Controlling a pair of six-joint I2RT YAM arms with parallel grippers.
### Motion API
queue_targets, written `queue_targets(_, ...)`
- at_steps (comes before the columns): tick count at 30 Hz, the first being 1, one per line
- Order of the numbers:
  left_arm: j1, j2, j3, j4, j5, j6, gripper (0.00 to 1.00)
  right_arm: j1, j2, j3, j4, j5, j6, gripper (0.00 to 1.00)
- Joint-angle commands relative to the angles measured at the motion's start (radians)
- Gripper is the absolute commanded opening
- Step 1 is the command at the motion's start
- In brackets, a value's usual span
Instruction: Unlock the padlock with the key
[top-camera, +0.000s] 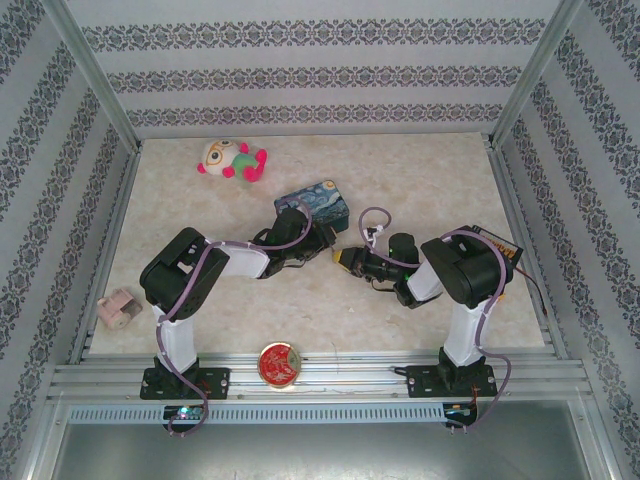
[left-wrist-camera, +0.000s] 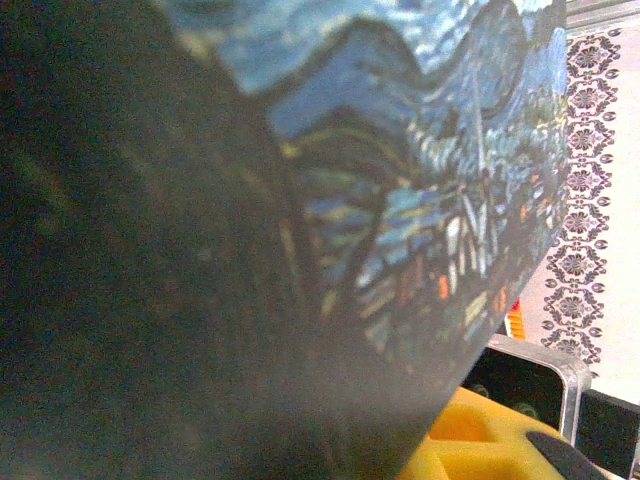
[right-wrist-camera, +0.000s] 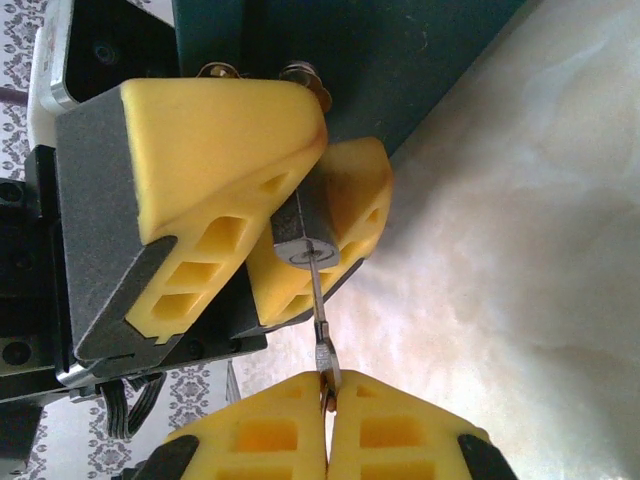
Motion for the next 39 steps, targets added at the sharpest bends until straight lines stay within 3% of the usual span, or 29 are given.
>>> queue_targets(1,-0.013,-0.005,0.001,0.019,0.074,-0.024,0.04,-0.006,-0.049,0.019,0.142,-0.045,0.009,0.0)
queue_targets(14,-0.007,-0.006,0.008,0.015,0.081,-0.033,0.0,-0.002,-0.069,-0.034,0.142,-0.012,0.011,0.0)
queue_targets(29,-0.008,-0.038,0.003,-0.042,0.081,0.008,0.0,-0.023,-0.047,-0.013,0.142,-0.002,0.19,0.0)
queue_targets(39,-0.007,-0.039,0.013,-0.071,0.075,0.024,0.0,-0.039,-0.08,-0.057,0.142,0.056,0.195,0.0)
